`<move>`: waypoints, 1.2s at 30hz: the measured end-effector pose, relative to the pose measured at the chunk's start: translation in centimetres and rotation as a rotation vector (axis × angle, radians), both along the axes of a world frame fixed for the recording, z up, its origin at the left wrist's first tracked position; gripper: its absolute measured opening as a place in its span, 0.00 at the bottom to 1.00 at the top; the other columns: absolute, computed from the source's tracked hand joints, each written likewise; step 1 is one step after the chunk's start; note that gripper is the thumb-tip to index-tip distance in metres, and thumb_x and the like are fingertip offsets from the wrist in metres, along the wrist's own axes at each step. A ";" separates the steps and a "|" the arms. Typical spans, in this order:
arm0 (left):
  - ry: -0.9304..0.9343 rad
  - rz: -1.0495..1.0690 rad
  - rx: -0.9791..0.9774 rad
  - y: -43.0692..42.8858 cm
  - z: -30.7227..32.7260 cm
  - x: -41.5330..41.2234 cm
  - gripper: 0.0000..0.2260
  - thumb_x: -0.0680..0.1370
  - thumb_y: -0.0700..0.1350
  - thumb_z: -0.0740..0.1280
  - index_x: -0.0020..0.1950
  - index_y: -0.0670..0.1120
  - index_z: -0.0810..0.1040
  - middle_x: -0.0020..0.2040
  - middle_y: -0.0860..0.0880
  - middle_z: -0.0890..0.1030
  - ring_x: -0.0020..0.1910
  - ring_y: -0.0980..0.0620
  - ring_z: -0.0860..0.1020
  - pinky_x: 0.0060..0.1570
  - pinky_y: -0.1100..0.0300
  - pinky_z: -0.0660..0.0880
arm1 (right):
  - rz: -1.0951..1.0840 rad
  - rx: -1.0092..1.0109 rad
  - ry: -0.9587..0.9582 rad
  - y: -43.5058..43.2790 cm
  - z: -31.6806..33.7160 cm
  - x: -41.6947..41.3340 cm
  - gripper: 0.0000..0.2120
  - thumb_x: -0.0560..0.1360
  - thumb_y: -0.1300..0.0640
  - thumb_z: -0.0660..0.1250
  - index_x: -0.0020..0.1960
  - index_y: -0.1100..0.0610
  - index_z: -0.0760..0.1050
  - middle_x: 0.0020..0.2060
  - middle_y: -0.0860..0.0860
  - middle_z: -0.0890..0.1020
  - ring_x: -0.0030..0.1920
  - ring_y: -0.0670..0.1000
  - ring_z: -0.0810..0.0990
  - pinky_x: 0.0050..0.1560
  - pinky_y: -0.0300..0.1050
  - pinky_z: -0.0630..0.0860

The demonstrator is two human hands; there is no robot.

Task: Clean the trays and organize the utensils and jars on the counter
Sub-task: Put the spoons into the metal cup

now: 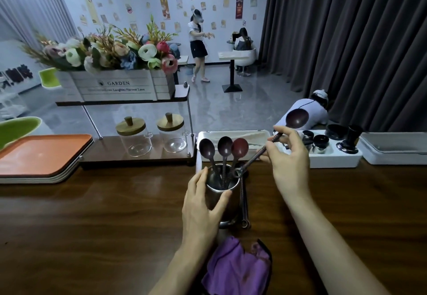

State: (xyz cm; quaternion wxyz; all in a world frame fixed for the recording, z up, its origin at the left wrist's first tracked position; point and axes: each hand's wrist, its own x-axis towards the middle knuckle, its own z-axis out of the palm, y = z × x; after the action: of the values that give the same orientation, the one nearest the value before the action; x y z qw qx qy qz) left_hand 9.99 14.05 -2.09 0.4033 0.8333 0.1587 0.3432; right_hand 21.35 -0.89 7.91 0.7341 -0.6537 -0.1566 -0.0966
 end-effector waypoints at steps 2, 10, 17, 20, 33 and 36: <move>0.001 0.003 0.013 0.0 0.0 0.0 0.34 0.74 0.68 0.66 0.78 0.56 0.67 0.73 0.63 0.68 0.70 0.56 0.73 0.64 0.47 0.76 | -0.013 -0.068 -0.057 1.1 -0.2 -0.4 0.13 0.79 0.65 0.68 0.61 0.53 0.76 0.49 0.46 0.78 0.45 0.49 0.87 0.47 0.49 0.84; -0.008 0.011 0.079 0.8 0.0 0.0 0.33 0.74 0.68 0.67 0.75 0.53 0.73 0.71 0.61 0.72 0.67 0.57 0.75 0.60 0.51 0.79 | -0.041 -0.469 -0.239 3.1 -2.4 -1.5 0.11 0.78 0.63 0.69 0.58 0.51 0.79 0.46 0.44 0.83 0.43 0.35 0.81 0.40 0.23 0.71; 0.027 -0.087 0.124 1.6 0.0 -0.1 0.30 0.76 0.67 0.64 0.74 0.54 0.71 0.72 0.61 0.70 0.69 0.60 0.73 0.62 0.57 0.76 | -0.083 -0.548 -0.190 2.5 -3.8 -2.0 0.10 0.76 0.59 0.73 0.55 0.49 0.80 0.45 0.42 0.84 0.45 0.35 0.81 0.43 0.25 0.72; 0.038 -0.174 0.148 1.9 -0.3 -0.1 0.27 0.80 0.64 0.60 0.77 0.54 0.66 0.76 0.61 0.65 0.72 0.61 0.69 0.65 0.60 0.73 | -0.088 -0.610 -0.160 2.3 -4.6 -2.4 0.09 0.75 0.55 0.74 0.54 0.46 0.80 0.45 0.41 0.85 0.46 0.35 0.82 0.50 0.40 0.80; 0.016 -0.261 0.130 3.7 -0.7 0.3 0.25 0.78 0.66 0.61 0.71 0.55 0.70 0.74 0.58 0.69 0.69 0.57 0.73 0.61 0.57 0.76 | 0.092 -0.550 -0.024 1.8 -6.9 -5.0 0.13 0.81 0.54 0.66 0.63 0.42 0.81 0.60 0.40 0.82 0.68 0.38 0.74 0.71 0.46 0.70; 0.023 -0.248 0.127 3.7 -0.6 0.1 0.26 0.78 0.67 0.61 0.70 0.54 0.72 0.73 0.57 0.70 0.67 0.55 0.75 0.58 0.54 0.78 | 0.126 -0.381 0.050 0.7 -7.4 -5.7 0.14 0.81 0.60 0.66 0.63 0.49 0.82 0.58 0.42 0.84 0.64 0.42 0.79 0.65 0.48 0.76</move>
State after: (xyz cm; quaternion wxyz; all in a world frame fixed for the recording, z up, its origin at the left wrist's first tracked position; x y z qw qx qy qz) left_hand 10.11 17.79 -2.73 0.3872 0.8743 0.0374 0.2903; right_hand 15.69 -0.21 0.53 0.6053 -0.7719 -0.1944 -0.0028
